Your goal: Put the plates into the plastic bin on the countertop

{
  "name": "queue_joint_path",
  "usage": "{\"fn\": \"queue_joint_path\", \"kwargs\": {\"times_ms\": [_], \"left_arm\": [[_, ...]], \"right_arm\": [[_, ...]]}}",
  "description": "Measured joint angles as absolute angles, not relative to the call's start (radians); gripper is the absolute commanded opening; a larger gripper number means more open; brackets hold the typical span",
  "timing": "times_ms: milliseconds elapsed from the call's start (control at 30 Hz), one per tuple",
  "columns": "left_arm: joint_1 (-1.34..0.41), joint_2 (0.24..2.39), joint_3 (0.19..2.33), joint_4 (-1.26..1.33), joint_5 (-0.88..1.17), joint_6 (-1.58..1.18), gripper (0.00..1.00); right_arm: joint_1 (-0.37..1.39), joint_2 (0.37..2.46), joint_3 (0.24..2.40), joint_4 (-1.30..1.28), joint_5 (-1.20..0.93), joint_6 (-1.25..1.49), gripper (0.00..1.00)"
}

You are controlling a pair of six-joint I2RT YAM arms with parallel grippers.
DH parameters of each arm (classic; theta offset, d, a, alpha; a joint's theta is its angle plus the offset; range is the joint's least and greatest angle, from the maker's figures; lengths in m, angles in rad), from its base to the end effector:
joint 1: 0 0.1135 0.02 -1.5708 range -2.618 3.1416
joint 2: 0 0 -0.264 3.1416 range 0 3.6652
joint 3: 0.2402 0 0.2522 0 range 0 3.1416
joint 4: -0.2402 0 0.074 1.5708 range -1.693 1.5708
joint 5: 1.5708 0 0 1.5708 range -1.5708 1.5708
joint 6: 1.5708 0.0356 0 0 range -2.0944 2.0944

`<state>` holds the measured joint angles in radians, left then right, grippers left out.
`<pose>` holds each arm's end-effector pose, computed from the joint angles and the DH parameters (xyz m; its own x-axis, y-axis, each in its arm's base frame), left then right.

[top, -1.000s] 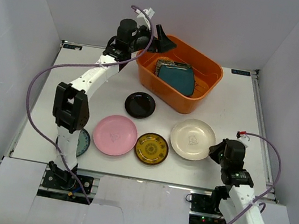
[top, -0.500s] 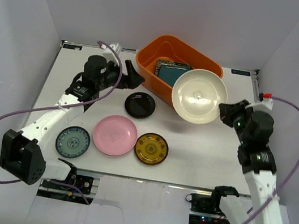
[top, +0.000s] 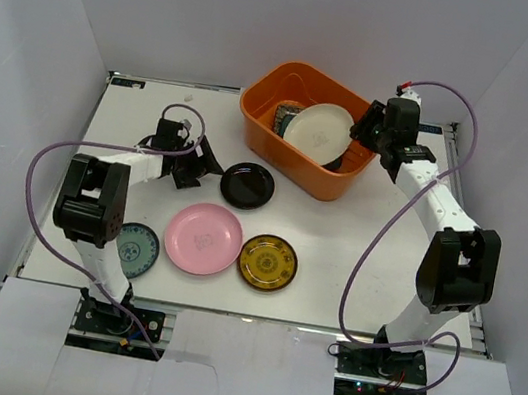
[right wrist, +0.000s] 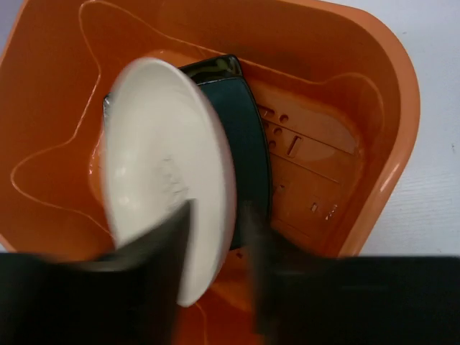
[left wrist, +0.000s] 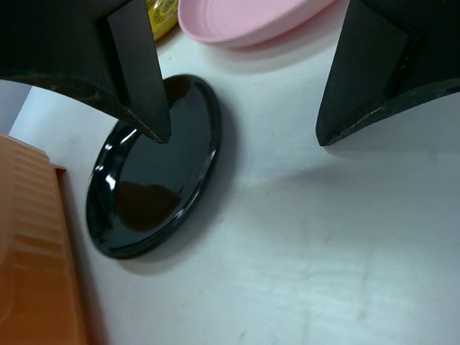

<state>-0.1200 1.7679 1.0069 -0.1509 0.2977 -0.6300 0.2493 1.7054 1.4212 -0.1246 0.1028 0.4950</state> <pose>0.3528 -0.0531 0.1615 -0.8068 -0.4700 -0.3581 -0.2259 0.8053 -0.5481 0.3961 0.0971 0.3205 -0.4122 0.3827 -0.8268 0.0473 0.9153 0.4000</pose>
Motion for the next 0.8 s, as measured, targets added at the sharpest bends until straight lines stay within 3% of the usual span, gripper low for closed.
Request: {"fn": "queue_joint_path", "kwargs": {"times_ms": [67, 133, 233, 367, 433, 533, 600, 667, 800], "left_arm": [[-0.123, 1.818, 1.06, -0.143, 0.345, -0.633, 0.91], [-0.128, 1.858, 1.099, -0.133, 0.382, -0.629, 0.88], [-0.13, 1.89, 1.119, -0.117, 0.429, -0.628, 0.82], [-0.14, 1.921, 1.143, -0.123, 0.459, -0.621, 0.68], [-0.153, 1.94, 1.168, -0.134, 0.45, -0.608, 0.61], [-0.183, 1.959, 1.191, -0.149, 0.421, -0.585, 0.49], [-0.203, 1.963, 1.193, -0.155, 0.409, -0.582, 0.31], [-0.22, 1.969, 1.195, -0.162, 0.396, -0.577, 0.04], [-0.232, 1.969, 1.198, -0.165, 0.381, -0.572, 0.0]], "right_arm": [[0.26, 1.708, 1.424, -0.132, 0.113, 0.469, 0.88], [0.267, 1.693, 1.424, -0.133, 0.113, 0.439, 0.93], [0.278, 1.617, 1.391, -0.131, 0.094, 0.405, 0.9], [0.323, 1.314, 1.142, -0.075, 0.068, 0.39, 0.62], [0.402, 1.137, 0.964, -0.02, 0.07, 0.418, 0.62], [0.603, 0.946, 0.653, 0.098, 0.093, 0.5, 0.75], [0.707, 0.938, 0.488, 0.136, 0.11, 0.558, 0.79], [0.764, 0.994, 0.367, 0.125, 0.137, 0.606, 0.81], [0.842, 1.036, 0.278, 0.175, 0.201, 0.685, 0.79]]}}
